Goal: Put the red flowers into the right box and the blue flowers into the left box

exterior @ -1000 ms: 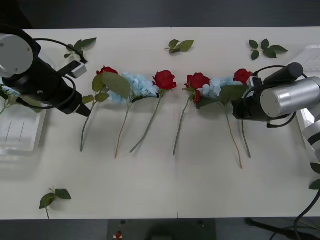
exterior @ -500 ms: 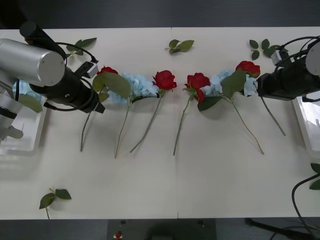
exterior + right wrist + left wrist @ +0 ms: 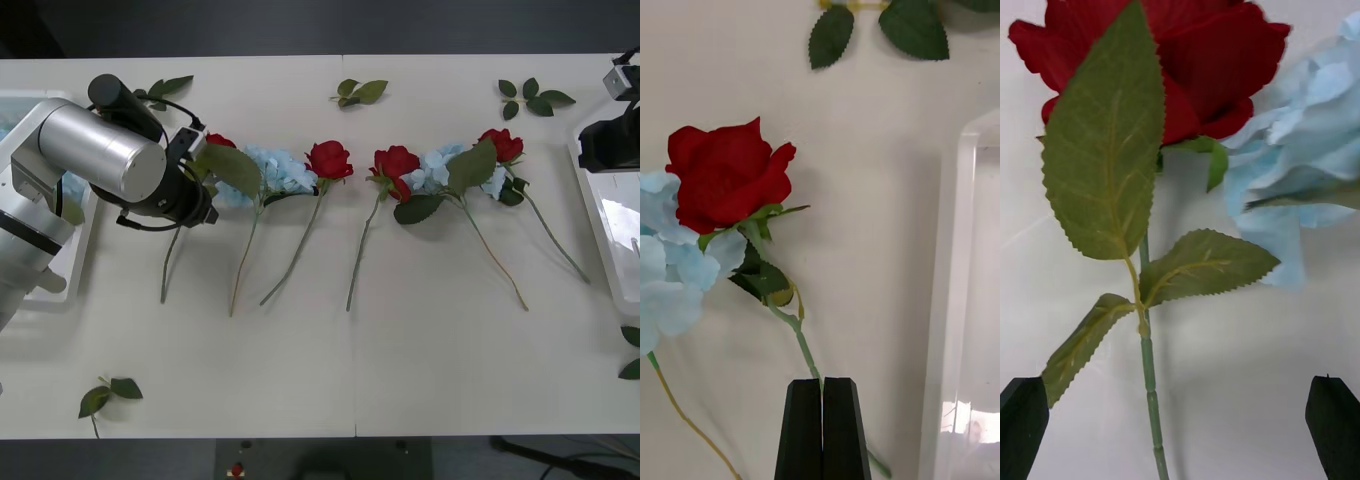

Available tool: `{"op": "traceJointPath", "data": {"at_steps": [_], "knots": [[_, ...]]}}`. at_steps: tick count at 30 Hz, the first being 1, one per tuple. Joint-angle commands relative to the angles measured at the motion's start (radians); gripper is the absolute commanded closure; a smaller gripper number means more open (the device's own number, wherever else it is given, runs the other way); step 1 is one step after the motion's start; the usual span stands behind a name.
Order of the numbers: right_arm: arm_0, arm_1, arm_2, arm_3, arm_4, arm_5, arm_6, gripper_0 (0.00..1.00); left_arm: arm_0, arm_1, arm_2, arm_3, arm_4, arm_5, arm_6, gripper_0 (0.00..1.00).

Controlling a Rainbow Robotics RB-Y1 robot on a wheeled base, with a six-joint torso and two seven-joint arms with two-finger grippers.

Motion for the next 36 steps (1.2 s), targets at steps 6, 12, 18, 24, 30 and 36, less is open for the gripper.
{"op": "traceJointPath", "data": {"at_steps": [6, 12, 18, 24, 30, 36], "knots": [[-0.031, -0.021, 0.022, 0.029, -0.029, -0.017, 0.049, 0.05, -0.102, -0.028, 0.015, 0.178, 0.014, -0.062, -0.032, 0.00], [-0.046, -0.018, 0.119, 0.028, -0.015, -0.050, 0.047, 0.00, -0.140, -0.055, 0.017, 0.273, 0.026, -0.079, -0.087, 0.00], [-0.062, -0.016, 0.240, 0.002, 0.012, -0.107, 0.029, 0.00, -0.176, -0.086, 0.017, 0.378, 0.035, -0.122, -0.138, 0.00], [-0.063, -0.016, 0.310, -0.047, 0.072, -0.121, 0.009, 0.00, -0.179, -0.089, 0.017, 0.395, 0.034, -0.124, -0.146, 0.00], [-0.062, -0.012, 0.349, -0.057, 0.100, -0.149, -0.017, 0.00, -0.179, -0.089, 0.017, 0.405, 0.034, -0.122, -0.152, 0.24], [-0.062, -0.010, 0.390, -0.052, 0.138, -0.162, -0.028, 0.00, -0.177, -0.087, 0.017, 0.421, 0.028, -0.128, -0.164, 0.76]]}}
